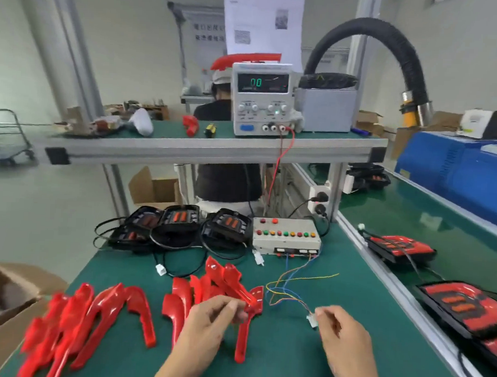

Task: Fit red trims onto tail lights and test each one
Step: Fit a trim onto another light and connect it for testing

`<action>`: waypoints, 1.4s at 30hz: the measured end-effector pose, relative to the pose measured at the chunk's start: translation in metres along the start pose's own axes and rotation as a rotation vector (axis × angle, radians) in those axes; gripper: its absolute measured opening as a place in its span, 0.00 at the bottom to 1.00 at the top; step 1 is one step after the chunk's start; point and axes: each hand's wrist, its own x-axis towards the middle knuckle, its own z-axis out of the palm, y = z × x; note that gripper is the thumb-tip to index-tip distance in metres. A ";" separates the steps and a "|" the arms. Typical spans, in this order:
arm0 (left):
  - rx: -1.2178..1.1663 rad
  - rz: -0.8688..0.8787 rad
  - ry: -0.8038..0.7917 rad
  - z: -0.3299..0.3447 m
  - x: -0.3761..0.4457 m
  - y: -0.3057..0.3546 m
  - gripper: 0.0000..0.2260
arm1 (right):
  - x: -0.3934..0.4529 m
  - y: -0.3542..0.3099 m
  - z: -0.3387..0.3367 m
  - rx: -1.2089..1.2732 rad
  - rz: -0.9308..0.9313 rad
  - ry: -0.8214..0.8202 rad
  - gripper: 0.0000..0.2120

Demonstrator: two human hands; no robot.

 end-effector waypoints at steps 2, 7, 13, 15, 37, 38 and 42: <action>0.004 0.003 0.106 -0.022 0.009 -0.004 0.12 | 0.016 0.000 0.018 -0.016 0.029 0.031 0.09; 0.029 -0.050 0.290 -0.065 0.046 -0.008 0.09 | 0.041 0.010 0.029 -0.053 0.110 0.165 0.13; 0.089 -0.168 0.313 -0.063 0.121 -0.002 0.09 | 0.043 0.015 0.034 -0.043 0.097 0.247 0.16; 0.036 -0.251 0.264 -0.054 0.152 0.002 0.12 | 0.045 0.016 0.035 -0.035 0.098 0.265 0.15; -0.325 -0.398 0.469 -0.017 0.195 -0.010 0.13 | 0.045 0.017 0.038 -0.007 0.055 0.292 0.17; -0.368 -0.372 0.452 -0.016 0.186 -0.008 0.12 | 0.045 0.017 0.037 -0.004 0.053 0.287 0.17; -0.519 -0.251 0.386 0.002 0.138 0.010 0.09 | 0.042 0.015 0.032 0.078 0.043 0.267 0.13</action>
